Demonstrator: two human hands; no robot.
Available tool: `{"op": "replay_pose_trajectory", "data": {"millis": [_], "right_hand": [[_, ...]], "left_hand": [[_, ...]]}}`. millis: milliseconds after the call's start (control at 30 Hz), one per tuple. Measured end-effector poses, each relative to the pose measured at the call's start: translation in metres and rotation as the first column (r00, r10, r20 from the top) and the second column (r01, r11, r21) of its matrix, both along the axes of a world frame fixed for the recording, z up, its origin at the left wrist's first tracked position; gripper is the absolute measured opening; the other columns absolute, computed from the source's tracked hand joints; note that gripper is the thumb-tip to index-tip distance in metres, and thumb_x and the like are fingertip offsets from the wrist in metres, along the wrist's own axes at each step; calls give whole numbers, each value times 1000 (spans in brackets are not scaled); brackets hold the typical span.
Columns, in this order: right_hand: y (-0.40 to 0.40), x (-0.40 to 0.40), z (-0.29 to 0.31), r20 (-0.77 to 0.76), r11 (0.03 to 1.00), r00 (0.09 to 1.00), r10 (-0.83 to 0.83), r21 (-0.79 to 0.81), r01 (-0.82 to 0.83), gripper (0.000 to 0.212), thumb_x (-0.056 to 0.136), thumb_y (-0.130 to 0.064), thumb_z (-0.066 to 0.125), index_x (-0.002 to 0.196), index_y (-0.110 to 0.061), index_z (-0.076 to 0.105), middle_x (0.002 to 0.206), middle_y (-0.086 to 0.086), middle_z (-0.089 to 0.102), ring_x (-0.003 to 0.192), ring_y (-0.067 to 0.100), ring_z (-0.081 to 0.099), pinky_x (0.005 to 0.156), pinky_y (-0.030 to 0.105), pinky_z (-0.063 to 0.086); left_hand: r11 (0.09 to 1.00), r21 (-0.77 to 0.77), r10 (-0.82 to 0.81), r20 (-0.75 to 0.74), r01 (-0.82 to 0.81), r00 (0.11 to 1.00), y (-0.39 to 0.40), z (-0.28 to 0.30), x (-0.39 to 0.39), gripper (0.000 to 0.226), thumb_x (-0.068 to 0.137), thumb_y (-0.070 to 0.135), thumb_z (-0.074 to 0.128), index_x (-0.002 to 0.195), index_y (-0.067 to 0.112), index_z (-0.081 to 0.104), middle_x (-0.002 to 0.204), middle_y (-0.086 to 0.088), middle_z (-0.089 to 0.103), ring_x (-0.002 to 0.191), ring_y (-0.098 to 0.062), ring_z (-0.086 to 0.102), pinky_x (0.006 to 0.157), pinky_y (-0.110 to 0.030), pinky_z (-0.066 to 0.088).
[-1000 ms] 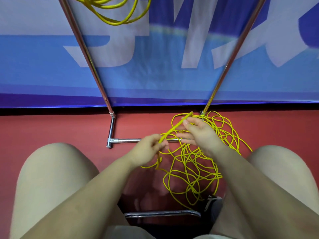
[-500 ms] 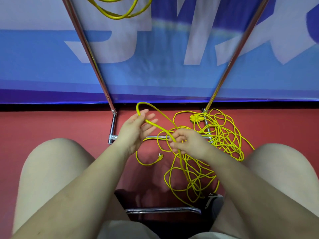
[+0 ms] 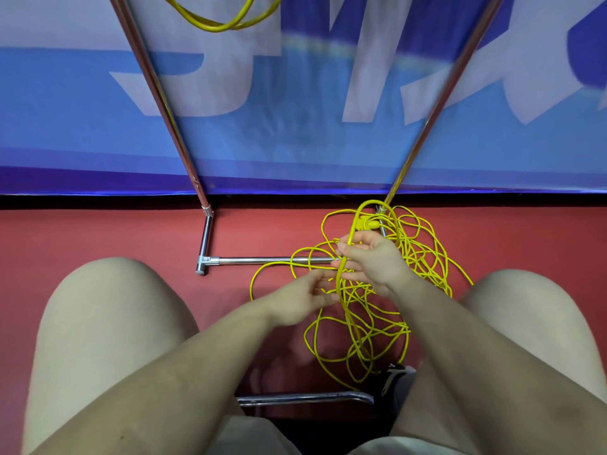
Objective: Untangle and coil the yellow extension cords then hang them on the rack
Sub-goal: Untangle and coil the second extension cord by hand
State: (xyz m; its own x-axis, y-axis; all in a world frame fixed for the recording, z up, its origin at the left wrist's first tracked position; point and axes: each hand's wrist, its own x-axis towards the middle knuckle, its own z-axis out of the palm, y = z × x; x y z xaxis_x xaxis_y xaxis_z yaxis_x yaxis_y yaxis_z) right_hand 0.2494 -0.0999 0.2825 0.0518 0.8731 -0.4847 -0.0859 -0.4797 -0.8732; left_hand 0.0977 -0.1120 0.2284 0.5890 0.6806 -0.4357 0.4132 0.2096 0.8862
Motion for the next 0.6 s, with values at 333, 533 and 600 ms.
{"op": "replay_pose_trajectory", "data": {"millis": [333,533,600], "right_hand": [[18,0,22,-174,998,984,-38,42,46,23,94,-23,51,116,-14,51,100,6,61,87,18,65,69,28,56],[-18,-14,-19,422,758,674,606,-49,-650,16,87,-11,63,103,-5,62,75,-5,53,68,1,50,70,19,40],[-22,-15,-22,504,712,598,623,-50,-701,11,85,-6,64,93,-13,65,65,-9,46,57,-1,45,63,16,38]], "left_hand": [[890,-78,454,249,-449,856,23,41,-4,12,99,12,42,88,16,43,76,-4,62,48,-8,61,55,-26,53],[604,-498,794,313,-622,521,43,59,-22,16,99,9,41,85,15,44,87,-5,64,59,-11,68,50,-29,57],[538,-542,842,314,-645,438,49,62,-27,15,100,8,41,86,14,45,89,-5,64,69,-14,68,51,-30,58]]}}
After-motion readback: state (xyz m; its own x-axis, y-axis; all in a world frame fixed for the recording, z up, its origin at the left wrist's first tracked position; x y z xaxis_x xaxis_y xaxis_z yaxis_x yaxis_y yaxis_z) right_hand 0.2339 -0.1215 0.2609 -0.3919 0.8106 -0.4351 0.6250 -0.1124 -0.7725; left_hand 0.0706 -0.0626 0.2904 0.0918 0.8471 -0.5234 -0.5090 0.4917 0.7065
